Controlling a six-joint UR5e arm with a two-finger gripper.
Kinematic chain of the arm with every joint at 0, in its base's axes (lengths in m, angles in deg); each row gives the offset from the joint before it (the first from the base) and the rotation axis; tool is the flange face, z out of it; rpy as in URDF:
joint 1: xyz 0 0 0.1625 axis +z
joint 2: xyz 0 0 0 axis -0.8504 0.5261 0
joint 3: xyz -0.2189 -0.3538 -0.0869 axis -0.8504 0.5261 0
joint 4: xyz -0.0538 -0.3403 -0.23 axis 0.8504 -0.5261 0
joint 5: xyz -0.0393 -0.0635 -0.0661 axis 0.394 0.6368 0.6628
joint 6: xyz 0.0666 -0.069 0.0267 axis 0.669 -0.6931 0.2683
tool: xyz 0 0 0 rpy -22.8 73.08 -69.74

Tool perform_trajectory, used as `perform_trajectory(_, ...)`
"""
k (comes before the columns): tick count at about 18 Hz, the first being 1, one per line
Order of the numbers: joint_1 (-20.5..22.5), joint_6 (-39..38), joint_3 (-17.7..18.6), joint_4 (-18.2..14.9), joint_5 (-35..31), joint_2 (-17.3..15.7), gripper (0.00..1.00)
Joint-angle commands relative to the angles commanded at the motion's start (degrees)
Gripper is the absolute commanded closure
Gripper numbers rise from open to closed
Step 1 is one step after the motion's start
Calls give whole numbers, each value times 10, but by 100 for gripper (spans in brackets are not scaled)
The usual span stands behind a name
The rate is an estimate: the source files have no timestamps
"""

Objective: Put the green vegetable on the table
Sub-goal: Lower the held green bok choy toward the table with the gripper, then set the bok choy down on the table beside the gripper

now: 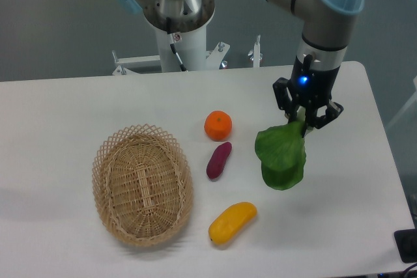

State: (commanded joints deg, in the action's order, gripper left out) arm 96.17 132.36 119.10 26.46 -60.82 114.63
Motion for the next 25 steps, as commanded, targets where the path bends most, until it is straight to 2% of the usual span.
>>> perform_trajectory(4, 8, 23, 0, 8, -4, 21, 64)
perform_trajectory(7, 11, 54, 8, 36, -5, 41, 64)
perform_trajectory(9, 20, 90, 13, 44, -6, 58, 65)
perform_trajectory(12, 34, 134, 33, 63, -6, 62, 65)
perform_trajectory(18, 46, 203, 41, 88, -11, 98, 65)
perform_trajectory(25, 48, 251, 62, 119, -26, 111, 65)
